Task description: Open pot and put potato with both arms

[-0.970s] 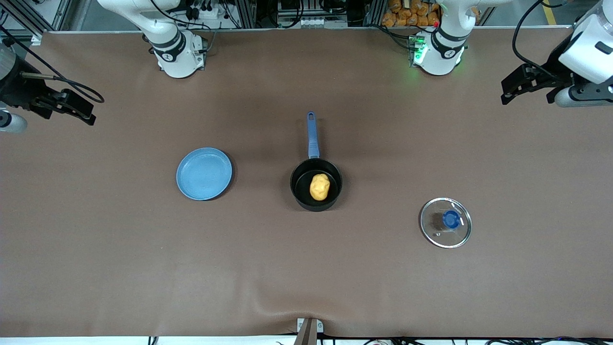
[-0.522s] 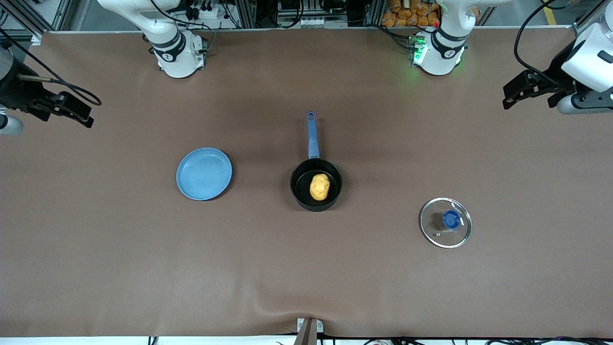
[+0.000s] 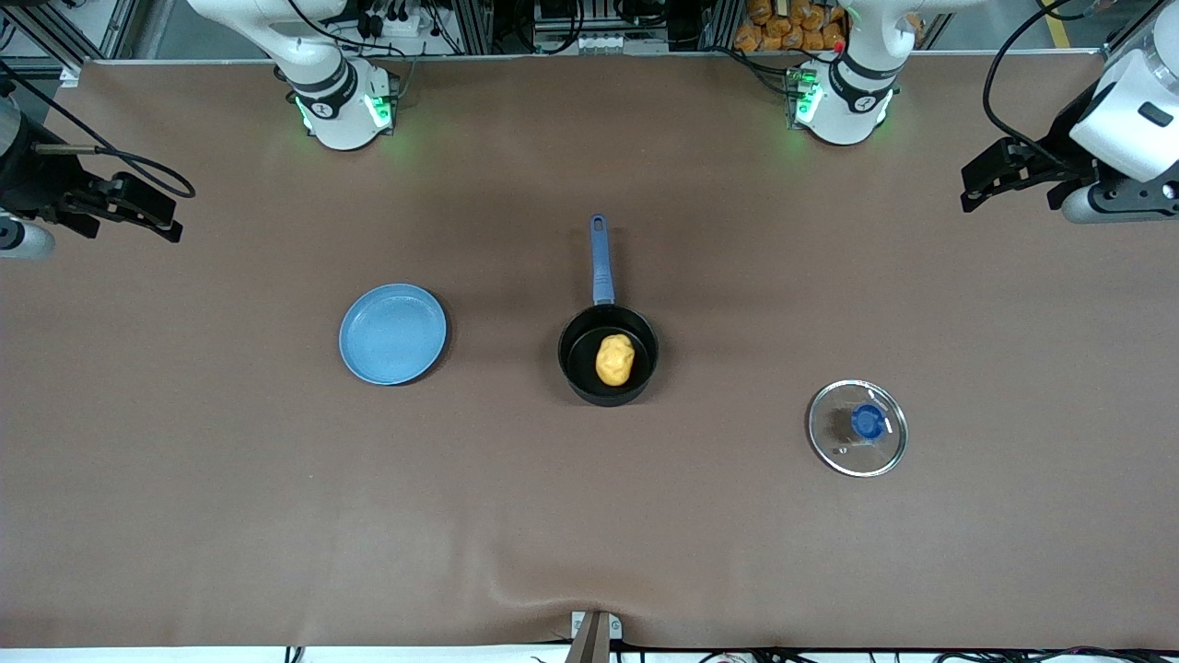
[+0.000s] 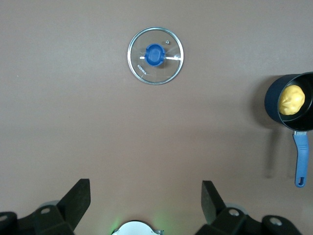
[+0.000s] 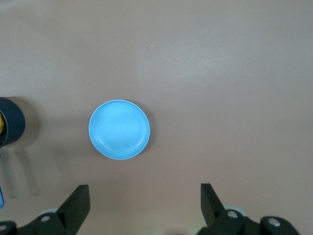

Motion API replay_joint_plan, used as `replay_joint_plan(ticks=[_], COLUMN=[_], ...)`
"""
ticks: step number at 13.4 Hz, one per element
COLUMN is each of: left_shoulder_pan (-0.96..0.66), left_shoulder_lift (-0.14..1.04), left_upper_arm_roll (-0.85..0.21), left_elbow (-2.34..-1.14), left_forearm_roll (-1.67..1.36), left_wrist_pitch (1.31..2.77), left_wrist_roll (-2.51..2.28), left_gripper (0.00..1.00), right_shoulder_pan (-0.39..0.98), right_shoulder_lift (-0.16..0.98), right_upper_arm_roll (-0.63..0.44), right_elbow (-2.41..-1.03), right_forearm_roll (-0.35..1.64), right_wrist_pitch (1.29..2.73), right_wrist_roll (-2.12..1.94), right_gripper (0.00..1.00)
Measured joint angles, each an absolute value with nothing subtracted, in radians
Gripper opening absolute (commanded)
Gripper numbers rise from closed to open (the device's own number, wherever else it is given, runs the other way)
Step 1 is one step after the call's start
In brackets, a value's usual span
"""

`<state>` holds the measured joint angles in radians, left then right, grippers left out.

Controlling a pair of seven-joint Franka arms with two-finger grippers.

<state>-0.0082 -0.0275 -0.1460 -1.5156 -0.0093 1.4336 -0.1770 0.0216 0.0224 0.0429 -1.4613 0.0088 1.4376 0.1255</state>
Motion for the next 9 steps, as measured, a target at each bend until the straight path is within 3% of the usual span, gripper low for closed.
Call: replay_joint_plan(ticks=[9], left_shoulder_pan=[-0.006], left_shoulder_lift=[-0.024], left_upper_arm_roll=[-0.145], left_elbow=[-1.513], left_forearm_roll=[-0.009], left_wrist_pitch=[1.434], left_wrist_roll=[-0.177], left_gripper=[1.0], right_shoulder_pan=[0.021], right_shoulder_lift=[0.001], right_upper_arm_roll=[0.041], right_elbow=[-1.498], right_forearm_roll=[0.01], right_wrist_pitch=[1.444], right_wrist_roll=[0.122], right_gripper=[1.0])
